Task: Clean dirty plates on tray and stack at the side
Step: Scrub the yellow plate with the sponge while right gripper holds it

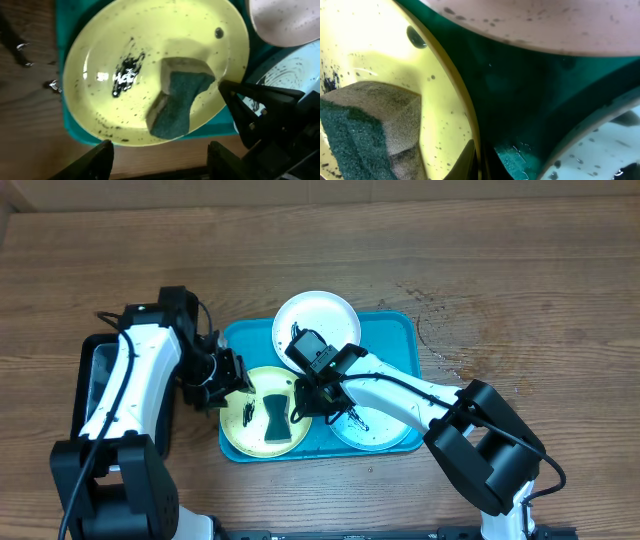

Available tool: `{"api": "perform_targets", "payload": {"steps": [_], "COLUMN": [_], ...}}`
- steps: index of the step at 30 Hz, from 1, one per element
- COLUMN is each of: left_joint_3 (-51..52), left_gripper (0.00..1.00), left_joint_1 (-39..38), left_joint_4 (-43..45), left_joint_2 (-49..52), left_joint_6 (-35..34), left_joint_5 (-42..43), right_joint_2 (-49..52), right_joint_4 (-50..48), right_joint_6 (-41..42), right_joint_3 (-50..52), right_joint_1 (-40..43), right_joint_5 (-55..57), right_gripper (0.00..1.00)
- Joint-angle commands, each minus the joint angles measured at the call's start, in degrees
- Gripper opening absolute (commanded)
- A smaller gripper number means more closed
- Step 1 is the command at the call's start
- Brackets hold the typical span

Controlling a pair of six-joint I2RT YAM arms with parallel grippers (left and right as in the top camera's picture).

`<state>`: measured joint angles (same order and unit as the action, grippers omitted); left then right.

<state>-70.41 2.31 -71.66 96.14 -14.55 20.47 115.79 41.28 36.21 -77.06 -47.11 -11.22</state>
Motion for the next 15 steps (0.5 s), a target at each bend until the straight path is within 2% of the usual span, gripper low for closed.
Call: {"api": "perform_targets", "payload": {"steps": [1, 7, 15], "left_joint_3": [2.3, 5.8, 9.4], "left_gripper": [0.62, 0.61, 0.58], "left_joint_1": [-2.8, -8.5, -9.1], "left_joint_4": [1.6, 9.5, 12.7], "left_joint_2": [-0.1, -0.1, -0.1], "left_joint_6": [1.3, -2.4, -3.5], "left_joint_5": [2.1, 2.0, 1.5], "right_joint_2": [0.2, 0.2, 0.2], "right_joint_4": [-0.3, -0.5, -0.7], "right_joint_6": [-0.5, -0.6, -0.6], "right_joint_3": [-0.3, -0.3, -0.3], "right_joint_1": [0.0, 0.0, 0.0], "right_joint_5": [-0.4, -0.5, -0.5], "right_gripper": [0.04, 0.04, 0.04]}}
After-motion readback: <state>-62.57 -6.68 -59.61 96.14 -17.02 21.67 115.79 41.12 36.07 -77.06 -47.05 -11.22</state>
